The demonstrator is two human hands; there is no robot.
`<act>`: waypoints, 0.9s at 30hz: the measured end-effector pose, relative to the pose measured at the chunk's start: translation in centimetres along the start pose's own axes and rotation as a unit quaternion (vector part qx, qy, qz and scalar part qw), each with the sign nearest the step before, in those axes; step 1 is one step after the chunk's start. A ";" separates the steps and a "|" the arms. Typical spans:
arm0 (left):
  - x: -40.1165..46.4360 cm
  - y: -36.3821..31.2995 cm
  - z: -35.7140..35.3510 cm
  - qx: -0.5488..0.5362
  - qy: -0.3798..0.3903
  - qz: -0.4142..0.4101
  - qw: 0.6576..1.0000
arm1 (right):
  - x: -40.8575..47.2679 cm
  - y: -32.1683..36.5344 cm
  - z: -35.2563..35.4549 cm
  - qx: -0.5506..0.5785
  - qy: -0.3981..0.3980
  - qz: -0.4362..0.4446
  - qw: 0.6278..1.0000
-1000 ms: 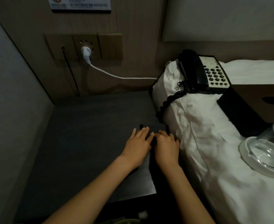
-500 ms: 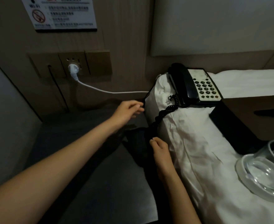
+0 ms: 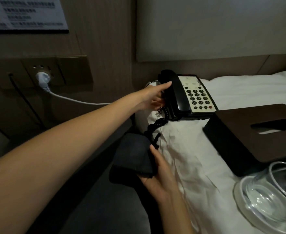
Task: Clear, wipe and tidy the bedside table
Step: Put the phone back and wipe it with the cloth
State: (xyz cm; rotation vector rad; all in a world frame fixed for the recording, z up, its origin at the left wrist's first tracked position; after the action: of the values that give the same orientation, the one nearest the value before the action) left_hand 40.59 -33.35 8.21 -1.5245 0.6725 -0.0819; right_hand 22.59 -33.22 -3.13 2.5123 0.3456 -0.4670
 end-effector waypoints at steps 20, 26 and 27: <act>-6.6 4.1 7.0 -0.258 -0.017 0.020 0.966 | 0.2 -1.5 -0.4 -0.125 -0.005 -0.072 0.990; -12.3 8.0 14.7 -0.299 -0.106 -0.037 0.947 | -0.6 -4.1 -2.1 -0.334 0.048 -0.102 0.936; -13.5 8.8 16.0 -0.302 -0.124 -0.040 0.944 | -0.9 -4.5 -2.5 -0.351 0.064 -0.113 0.927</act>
State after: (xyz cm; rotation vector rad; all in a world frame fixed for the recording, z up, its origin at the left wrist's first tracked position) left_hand 33.56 -12.31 3.24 -2.1075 0.4490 0.2780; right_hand 20.91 -28.27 -3.01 1.8082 0.7180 -0.2066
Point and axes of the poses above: each hand's wrist, its own x-axis towards the middle knuckle, its own z-axis out of the back of the hand, y = z × x, the point moved 4 cm from there along x, towards the middle knuckle, and after that the axes turned 9 degrees about -x, right-handed, at the moved point
